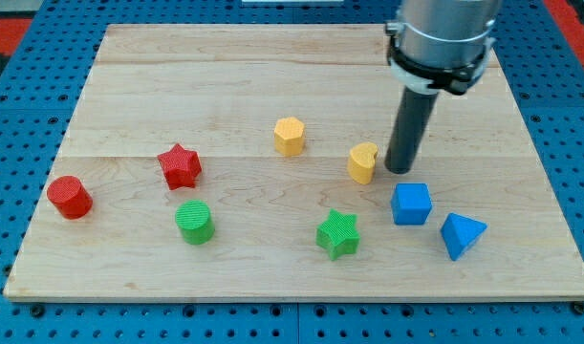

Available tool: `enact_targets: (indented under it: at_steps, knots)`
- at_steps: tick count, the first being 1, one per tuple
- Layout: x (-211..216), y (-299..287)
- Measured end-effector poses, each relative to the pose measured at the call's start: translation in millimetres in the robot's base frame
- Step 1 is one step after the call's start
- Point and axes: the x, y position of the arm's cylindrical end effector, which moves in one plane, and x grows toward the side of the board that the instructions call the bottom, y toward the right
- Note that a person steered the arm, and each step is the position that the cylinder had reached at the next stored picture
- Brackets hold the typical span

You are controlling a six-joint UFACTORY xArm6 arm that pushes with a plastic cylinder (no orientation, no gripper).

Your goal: Move the yellow blocks slightly to the left

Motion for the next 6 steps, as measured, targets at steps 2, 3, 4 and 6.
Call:
enact_targets:
  at_steps: [2, 3, 4, 6]
  knots:
    - [-50, -40]
    - [-65, -49]
    - [-55, -84]
    - [-51, -107]
